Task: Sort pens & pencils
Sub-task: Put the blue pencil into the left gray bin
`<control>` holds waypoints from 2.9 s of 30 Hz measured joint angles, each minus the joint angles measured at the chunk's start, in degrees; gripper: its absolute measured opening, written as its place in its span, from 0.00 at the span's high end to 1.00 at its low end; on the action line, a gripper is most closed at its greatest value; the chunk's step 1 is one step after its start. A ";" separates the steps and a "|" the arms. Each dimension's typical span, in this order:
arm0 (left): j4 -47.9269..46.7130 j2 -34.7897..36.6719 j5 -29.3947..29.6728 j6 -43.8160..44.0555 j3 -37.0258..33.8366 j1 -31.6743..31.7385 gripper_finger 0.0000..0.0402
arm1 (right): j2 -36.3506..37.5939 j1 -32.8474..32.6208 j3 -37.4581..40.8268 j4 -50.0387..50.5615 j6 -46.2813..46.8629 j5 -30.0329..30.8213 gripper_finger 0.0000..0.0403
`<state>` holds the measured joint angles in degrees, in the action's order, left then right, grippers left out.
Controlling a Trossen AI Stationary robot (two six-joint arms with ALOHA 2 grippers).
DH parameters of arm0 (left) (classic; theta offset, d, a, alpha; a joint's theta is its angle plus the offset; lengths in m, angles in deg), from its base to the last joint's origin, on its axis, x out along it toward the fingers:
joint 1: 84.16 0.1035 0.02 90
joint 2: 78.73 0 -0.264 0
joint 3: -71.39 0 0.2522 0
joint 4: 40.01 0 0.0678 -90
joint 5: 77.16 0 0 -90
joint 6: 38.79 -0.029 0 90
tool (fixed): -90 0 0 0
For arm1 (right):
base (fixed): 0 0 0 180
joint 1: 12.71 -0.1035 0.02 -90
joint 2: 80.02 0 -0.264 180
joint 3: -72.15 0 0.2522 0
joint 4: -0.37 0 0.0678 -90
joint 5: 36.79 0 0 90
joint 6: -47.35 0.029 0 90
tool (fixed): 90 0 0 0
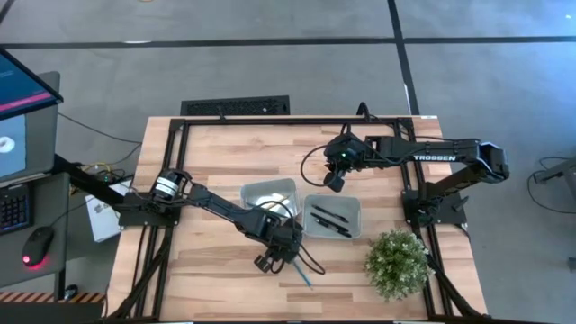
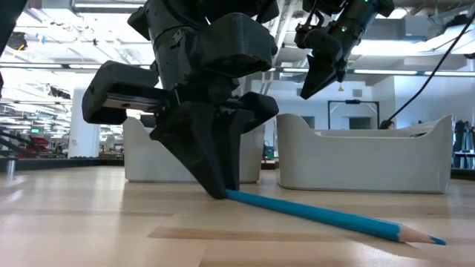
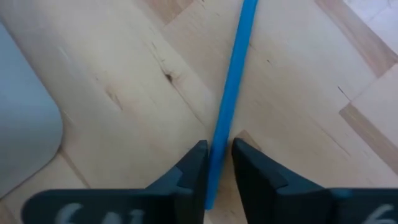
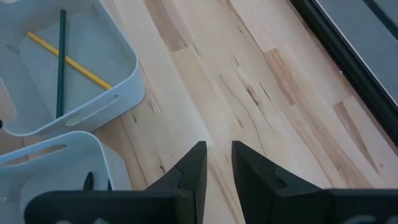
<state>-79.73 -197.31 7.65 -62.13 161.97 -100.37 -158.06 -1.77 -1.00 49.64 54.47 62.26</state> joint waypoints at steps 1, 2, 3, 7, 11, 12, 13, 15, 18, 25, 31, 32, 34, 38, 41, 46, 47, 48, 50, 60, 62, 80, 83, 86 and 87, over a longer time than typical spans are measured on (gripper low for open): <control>0.01 -0.02 0.03 -0.01 0.00 -0.01 0.86 | 0.00 0.00 0.00 0.00 0.00 0.00 0.76; 0.01 -0.02 0.07 -0.09 -0.01 -0.02 0.88 | 0.00 0.00 0.00 0.00 0.00 -0.01 0.76; 0.00 -0.02 0.07 -0.37 -0.02 -0.02 0.89 | 0.00 0.00 0.00 0.00 0.00 0.01 0.76; 0.02 0.00 0.24 -1.94 -0.04 -0.02 0.94 | 0.00 0.00 0.00 0.00 0.00 0.01 0.76; 0.32 0.00 0.48 -2.48 -0.07 -0.02 0.98 | 0.00 0.01 0.00 0.00 0.00 0.00 0.76; 0.42 0.00 0.48 -2.48 -0.09 -0.02 0.98 | 0.00 0.00 0.00 0.00 0.00 -0.01 0.76; 0.49 0.00 0.50 -2.48 -0.11 0.00 0.98 | 0.00 0.01 0.00 0.00 0.00 0.01 0.76; 0.57 0.00 0.48 -2.48 -0.11 0.00 0.98 | 0.00 0.00 0.00 0.00 0.00 0.00 0.76; 0.63 0.00 0.12 -2.46 -0.11 0.03 0.98 | 0.00 0.01 0.00 -0.01 0.00 0.00 0.76; 0.80 0.00 0.01 -0.55 -0.11 -0.20 0.98 | 0.00 0.00 0.00 0.00 0.00 0.01 0.76; 0.78 0.41 -0.02 1.60 -0.11 -0.85 0.97 | 0.00 0.00 0.00 0.00 0.00 0.01 0.76; 0.72 0.53 0.07 1.65 -0.13 -0.99 0.97 | 0.00 0.00 0.00 0.02 0.00 -0.01 0.76; 0.14 1.13 0.57 2.11 -0.21 -1.32 0.97 | 0.00 0.00 0.00 0.02 0.00 0.01 0.76; -2.67 2.79 1.02 2.93 -0.44 -2.07 0.97 | 0.00 0.00 0.00 0.02 0.00 0.01 0.76; -5.60 4.39 2.72 4.58 -0.37 -2.55 0.97 | 0.00 0.02 0.00 0.02 -0.02 -0.01 0.76; -10.23 7.14 3.82 9.68 -0.37 -2.93 0.98 | 0.00 0.00 0.00 -0.13 -0.02 0.01 0.76; -10.29 7.88 4.04 10.45 -0.33 -3.02 0.98 | 0.00 0.00 0.00 -0.20 -0.02 0.01 0.76; -10.28 8.62 4.28 10.92 -0.31 -3.14 0.99 | 0.00 0.00 0.00 -0.20 -0.02 0.01 0.76; -10.34 10.20 4.84 11.75 -0.28 -3.32 0.99 | 0.00 0.00 0.00 -0.22 -0.02 0.01 0.76; -11.98 20.04 16.90 23.07 -0.13 -3.04 0.99 | 0.00 0.01 0.00 -0.34 -0.02 0.01 0.76; -13.66 21.91 19.95 25.88 -0.11 -3.03 0.99 | 0.00 0.00 0.00 -0.35 -0.02 0.01 0.76; -30.18 24.52 23.75 21.14 -0.11 3.92 0.98 | 0.00 0.00 0.00 -0.30 0.00 0.01 0.76; -31.32 24.52 21.99 20.89 -0.11 5.18 0.98 | 0.00 0.00 0.00 0.27 0.00 0.01 0.76; -32.30 24.52 21.88 21.02 -0.11 5.74 0.98 | 0.00 0.00 0.00 0.57 0.00 0.01 0.76; -32.49 24.52 21.70 20.98 -0.11 5.76 0.98 | 0.00 0.00 0.00 0.57 0.00 0.01 0.76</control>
<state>-112.21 -172.79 29.35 -41.15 161.86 -94.61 -158.06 -1.77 -1.00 50.21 54.47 62.27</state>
